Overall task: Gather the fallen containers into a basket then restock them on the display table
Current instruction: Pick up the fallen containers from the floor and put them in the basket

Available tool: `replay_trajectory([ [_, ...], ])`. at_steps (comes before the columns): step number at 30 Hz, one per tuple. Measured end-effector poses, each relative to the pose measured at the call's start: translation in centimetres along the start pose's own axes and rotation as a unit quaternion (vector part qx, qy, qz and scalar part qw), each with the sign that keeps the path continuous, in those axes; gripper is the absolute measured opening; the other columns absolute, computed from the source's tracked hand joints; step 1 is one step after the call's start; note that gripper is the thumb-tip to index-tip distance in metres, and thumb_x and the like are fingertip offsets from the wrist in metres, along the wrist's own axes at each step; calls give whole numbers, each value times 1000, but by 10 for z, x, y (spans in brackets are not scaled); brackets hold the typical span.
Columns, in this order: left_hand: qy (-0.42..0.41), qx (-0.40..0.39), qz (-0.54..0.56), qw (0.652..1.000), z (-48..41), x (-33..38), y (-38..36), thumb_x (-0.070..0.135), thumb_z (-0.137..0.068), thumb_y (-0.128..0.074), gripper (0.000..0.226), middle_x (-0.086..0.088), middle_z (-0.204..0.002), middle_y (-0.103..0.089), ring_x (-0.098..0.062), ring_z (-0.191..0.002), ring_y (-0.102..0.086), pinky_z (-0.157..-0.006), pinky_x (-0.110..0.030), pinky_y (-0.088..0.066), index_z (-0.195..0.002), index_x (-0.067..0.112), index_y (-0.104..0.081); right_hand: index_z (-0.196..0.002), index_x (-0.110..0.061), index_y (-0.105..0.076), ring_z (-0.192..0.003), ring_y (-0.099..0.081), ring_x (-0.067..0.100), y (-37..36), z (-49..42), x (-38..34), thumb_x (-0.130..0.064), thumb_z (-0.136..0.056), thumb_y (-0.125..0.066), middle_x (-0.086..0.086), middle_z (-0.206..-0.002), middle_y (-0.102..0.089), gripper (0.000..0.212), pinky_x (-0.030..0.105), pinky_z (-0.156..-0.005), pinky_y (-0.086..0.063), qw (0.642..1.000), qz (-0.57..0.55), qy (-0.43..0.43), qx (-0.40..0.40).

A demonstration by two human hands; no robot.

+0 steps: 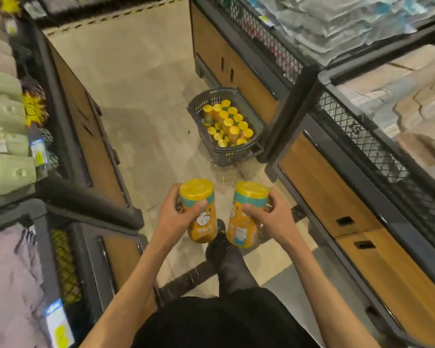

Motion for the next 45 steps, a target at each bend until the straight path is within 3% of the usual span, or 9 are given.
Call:
replay_trajectory([
  [6, 3, 10, -11, 1000, -122, 26, 34, 38, -73, -79, 49, 2, -101, -67, -1, -87, -67, -71, -18, -53, -111, 18, -54, -116, -11, -59, -82, -65, -11, -28, -135, -38, -18, -84, -76, -3, -109, -68, 37, 10, -62, -50, 1000, -19, 1, -4],
  [10, 18, 35, -16, 999, -205, 41, 60, 57, -64, -76, 55, 10, -101, -69, -5, -94, -67, -76, -22, -55, -108, 32, -56, -118, -12, -58, -83, -62, -17, -49, -214, -79, -16, -82, -77, -10, -107, -65, 41, 6, -61, -48, 1000, -2, 18, -13],
  [15, 9, 37, -35, 999, -288, 56, 85, 58, -63, -75, 63, 4, -106, -67, -11, -96, -67, -80, -29, -56, -111, 22, -56, -120, -16, -58, -89, -67, -4, -71, -286, -104, -23, -78, -81, -9, -109, -68, 49, 11, -65, -51, 1000, 17, 0, -21],
  [21, 1, -24, -58, 998, -395, 57, 109, 55, -64, -77, 56, 7, -106, -66, -10, -98, -65, -81, -28, -56, -108, 30, -54, -119, -20, -56, -91, -66, -4, -99, -357, -115, -24, -74, -85, -13, -109, -65, 54, 12, -66, -52, 998, -5, -41, 55],
  [26, -2, -138, -104, 985, -500, 52, 114, 56, -63, -78, 63, 7, -109, -65, -7, -98, -64, -79, -23, -54, -112, 28, -53, -122, -20, -53, -100, -62, 1, -118, -408, -119, -19, -71, -87, -15, -111, -61, 61, 13, -72, -54, 988, -18, -66, 135],
  [31, 4, -237, -175, 956, -585, 52, 110, 58, -63, -80, 68, 7, -112, -64, -10, -103, -63, -89, -39, -56, -115, 26, -51, -119, -18, -56, -99, -63, 5, -136, -450, -120, -21, -68, -89, -14, -107, -63, 61, 20, -77, -58, 961, -53, -106, 250],
  [34, 5, -274, -201, 941, -631, 60, 107, 49, -67, -83, 68, 5, -117, -62, -13, -108, -61, -93, -41, -54, -120, 23, -50, -119, -15, -55, -101, -61, 5, -146, -480, -122, -23, -66, -90, -9, -110, -62, 64, 24, -84, -56, 949, -56, -119, 288],
  [41, -17, -308, -231, 923, -706, 42, 79, 39, -71, -86, 60, 11, -111, -64, -5, -103, -62, -86, -27, -56, -118, 21, -53, -119, -20, -48, -108, -58, 13, -153, -539, -98, -32, -63, -92, -7, -115, -57, 72, 34, -91, -52, 925, -29, -173, 338],
  [45, -10, -314, -256, 914, -746, 7, 54, 32, -70, -88, 60, 11, -108, -63, 1, -100, -60, -84, -19, -53, -118, 19, -54, -121, -15, -47, -104, -57, 13, -148, -579, -68, -40, -63, -90, -7, -112, -57, 76, 36, -86, -51, 913, 10, -198, 355],
])
Point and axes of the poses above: each hand's wrist, its own z-axis away from the middle knuckle, its own y-axis out of the back of the hand, x = y × z, the point moved 5 cm from there along -z, towards the middle knuckle
